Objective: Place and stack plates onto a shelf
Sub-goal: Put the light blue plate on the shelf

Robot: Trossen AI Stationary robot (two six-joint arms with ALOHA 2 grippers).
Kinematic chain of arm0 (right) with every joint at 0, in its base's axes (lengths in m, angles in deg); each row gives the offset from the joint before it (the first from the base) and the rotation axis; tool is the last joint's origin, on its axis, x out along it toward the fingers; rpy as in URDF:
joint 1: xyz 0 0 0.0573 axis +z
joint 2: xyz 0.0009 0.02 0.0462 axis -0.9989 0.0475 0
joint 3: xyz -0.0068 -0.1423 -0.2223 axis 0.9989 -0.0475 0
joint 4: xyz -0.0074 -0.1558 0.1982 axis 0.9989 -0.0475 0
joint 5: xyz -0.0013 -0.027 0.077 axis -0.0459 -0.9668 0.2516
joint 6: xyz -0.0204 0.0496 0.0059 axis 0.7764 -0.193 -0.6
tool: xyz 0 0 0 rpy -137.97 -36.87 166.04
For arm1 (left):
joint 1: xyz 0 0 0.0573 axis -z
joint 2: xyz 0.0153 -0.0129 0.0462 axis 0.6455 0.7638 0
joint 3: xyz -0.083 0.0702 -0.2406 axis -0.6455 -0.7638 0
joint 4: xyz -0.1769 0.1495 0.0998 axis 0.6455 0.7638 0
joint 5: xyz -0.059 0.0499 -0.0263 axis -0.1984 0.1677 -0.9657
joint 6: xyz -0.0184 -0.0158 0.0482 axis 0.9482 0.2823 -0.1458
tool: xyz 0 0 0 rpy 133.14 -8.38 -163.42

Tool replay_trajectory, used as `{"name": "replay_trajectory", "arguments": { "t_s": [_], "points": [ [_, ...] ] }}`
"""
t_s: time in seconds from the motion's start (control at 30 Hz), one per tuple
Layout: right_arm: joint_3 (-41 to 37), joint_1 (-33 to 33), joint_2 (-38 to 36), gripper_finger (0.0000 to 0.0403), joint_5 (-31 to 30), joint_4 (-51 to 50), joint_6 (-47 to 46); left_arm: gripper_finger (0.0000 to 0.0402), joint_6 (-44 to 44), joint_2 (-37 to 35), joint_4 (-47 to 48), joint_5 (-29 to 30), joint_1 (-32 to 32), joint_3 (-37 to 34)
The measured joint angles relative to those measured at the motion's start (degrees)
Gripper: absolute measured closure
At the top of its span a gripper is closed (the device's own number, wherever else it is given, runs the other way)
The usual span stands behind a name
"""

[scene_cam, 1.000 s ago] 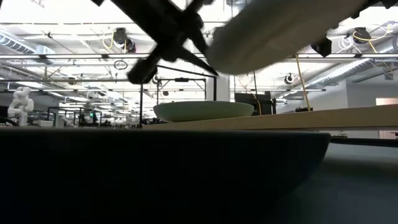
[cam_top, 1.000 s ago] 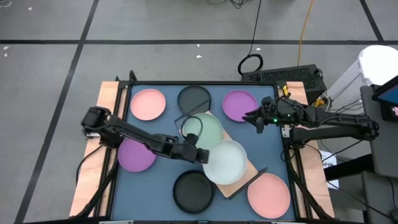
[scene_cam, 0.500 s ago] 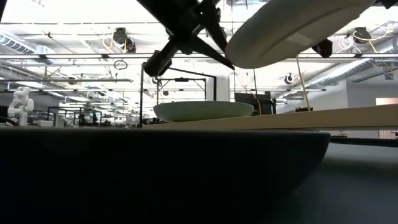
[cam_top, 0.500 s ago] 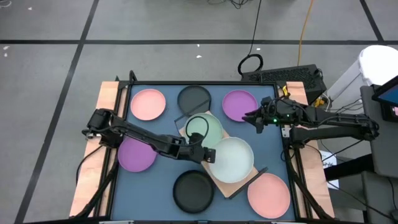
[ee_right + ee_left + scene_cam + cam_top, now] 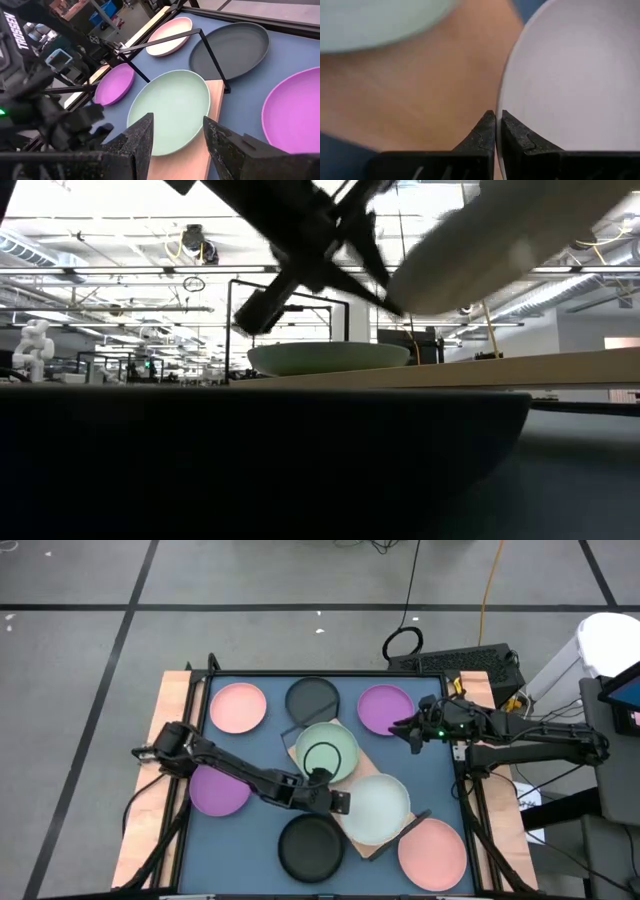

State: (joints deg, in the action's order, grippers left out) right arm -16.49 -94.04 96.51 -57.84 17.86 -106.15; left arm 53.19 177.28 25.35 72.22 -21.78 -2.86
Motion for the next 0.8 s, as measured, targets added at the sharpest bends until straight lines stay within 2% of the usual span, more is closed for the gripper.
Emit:
{"name": "replay_trajectory", "arguments": {
  "t_s": [0.13,0.5,0.8],
  "points": [
    [0.0,0.0,0.1,0.0248,0.0,0.6,0.0,0.0380,2.4,0.9,0.7,-2.0,0.8,0.0],
    [0.0,0.0,0.1,0.0248,0.2,1.7,-0.3,0.0367,6.0,0.0,7.2,0.3,1.5,0.0],
    [0.0,0.0,0.1,0.0248,0.3,2.9,-1.7,0.0363,5.4,0.0,6.6,0.2,1.5,0.0]
  ]
}}
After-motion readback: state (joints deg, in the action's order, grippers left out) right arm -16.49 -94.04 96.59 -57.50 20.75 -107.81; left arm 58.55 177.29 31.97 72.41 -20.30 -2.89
